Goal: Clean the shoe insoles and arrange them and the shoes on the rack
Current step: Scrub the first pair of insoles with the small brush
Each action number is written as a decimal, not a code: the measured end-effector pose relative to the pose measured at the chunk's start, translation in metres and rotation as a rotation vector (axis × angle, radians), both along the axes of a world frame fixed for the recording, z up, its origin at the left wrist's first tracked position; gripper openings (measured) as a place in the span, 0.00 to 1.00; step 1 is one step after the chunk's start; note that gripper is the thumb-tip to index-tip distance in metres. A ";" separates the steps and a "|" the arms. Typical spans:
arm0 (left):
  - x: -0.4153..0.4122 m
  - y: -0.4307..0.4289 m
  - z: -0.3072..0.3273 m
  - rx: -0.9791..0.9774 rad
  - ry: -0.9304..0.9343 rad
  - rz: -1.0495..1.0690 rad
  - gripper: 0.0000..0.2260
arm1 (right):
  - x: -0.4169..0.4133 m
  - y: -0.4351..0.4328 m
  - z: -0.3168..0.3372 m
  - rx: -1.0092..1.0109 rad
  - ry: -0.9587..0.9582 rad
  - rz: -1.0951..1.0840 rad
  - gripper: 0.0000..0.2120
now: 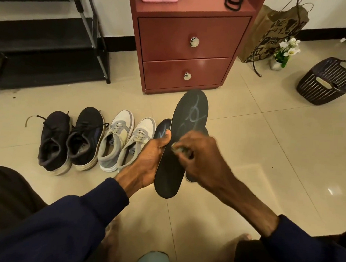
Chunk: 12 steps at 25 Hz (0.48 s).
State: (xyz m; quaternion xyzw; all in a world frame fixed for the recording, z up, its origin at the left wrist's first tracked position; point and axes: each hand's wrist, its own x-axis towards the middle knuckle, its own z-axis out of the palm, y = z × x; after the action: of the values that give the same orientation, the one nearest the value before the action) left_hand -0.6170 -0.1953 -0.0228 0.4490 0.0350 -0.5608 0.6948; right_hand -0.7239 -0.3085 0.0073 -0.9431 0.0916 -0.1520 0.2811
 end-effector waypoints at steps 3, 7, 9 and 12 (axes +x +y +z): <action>0.000 0.000 0.000 -0.010 0.025 -0.002 0.19 | 0.004 -0.015 0.003 -0.014 0.055 0.069 0.09; -0.005 0.001 0.008 0.009 0.017 -0.068 0.22 | 0.005 -0.043 0.001 -0.069 0.005 -0.226 0.09; -0.004 0.003 0.005 0.018 0.012 -0.043 0.19 | -0.002 -0.012 -0.004 -0.049 0.050 -0.040 0.08; 0.000 0.004 -0.001 0.020 0.012 -0.016 0.19 | -0.003 -0.006 0.002 -0.025 0.138 0.121 0.08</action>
State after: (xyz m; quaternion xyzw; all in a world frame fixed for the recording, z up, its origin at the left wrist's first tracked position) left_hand -0.6166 -0.1913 -0.0236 0.4527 0.0411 -0.5684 0.6858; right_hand -0.7270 -0.3148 0.0095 -0.9586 0.0517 -0.0708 0.2709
